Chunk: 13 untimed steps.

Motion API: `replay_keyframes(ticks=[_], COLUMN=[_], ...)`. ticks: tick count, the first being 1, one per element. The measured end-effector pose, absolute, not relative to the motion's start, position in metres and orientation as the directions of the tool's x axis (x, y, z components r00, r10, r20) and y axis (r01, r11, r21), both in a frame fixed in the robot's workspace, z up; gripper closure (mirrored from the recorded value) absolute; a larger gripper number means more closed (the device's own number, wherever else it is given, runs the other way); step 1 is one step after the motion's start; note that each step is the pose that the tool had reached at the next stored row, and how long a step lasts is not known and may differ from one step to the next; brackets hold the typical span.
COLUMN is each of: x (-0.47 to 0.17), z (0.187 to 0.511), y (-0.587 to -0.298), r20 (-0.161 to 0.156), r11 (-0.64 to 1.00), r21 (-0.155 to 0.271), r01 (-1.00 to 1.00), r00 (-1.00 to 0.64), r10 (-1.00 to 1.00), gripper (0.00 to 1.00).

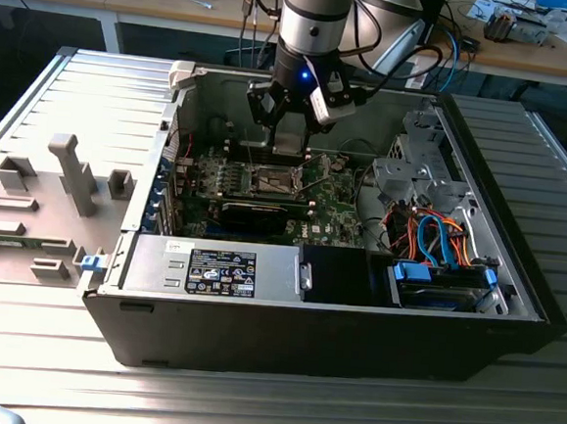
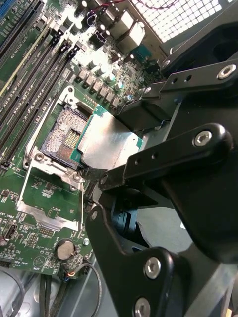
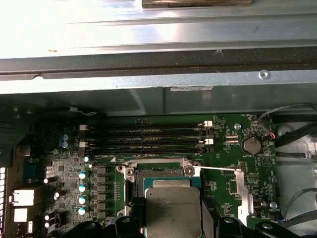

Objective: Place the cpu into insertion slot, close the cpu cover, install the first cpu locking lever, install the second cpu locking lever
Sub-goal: 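Place the cpu into insertion slot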

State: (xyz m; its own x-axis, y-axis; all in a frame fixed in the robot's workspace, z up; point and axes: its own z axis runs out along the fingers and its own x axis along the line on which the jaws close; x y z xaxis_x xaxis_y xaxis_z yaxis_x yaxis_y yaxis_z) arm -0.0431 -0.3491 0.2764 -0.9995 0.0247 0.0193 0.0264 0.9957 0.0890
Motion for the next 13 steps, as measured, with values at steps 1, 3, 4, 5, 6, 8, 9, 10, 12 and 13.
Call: replay_keyframes(ticks=[1,3,4,5,6,8,9,10,12,13], x=[-0.0432,-0.0431,-0.0431,-0.0431,-0.0431,-0.0432,-0.0432,-0.0431,-0.0431,-0.0431], z=[0.2763,0.2754,0.2752,0.2751,0.2749,0.2745,0.274,0.2734,0.2731,0.273], y=[-0.3491,-0.3491,-0.3491,-0.3491,-0.3491,-0.3491,-0.3491,-0.3491,-0.3491,-0.3491], r20=[0.019,0.019,0.019,0.019,0.019,0.019,0.019,0.019,0.019,0.019], r11=[0.996,0.996,0.996,0.996,0.996,0.996,0.996,0.996,0.996,0.996], r21=[0.089,0.089,0.089,0.089,0.089,0.089,0.089,0.089,0.089,0.089], r01=[0.026,0.026,0.026,0.026,0.026,0.026,0.026,0.026,0.026,0.026], r00=[-1.0,-1.0,-1.0,-1.0,-1.0,-1.0,-1.0,-1.0,-1.0,-1.0], r10=[0.025,0.025,0.025,0.025,0.025,0.025,0.025,0.025,0.025,0.025], gripper=[0.46,0.46,0.46,0.46,0.46,0.46,0.46,0.46,0.46,0.46])
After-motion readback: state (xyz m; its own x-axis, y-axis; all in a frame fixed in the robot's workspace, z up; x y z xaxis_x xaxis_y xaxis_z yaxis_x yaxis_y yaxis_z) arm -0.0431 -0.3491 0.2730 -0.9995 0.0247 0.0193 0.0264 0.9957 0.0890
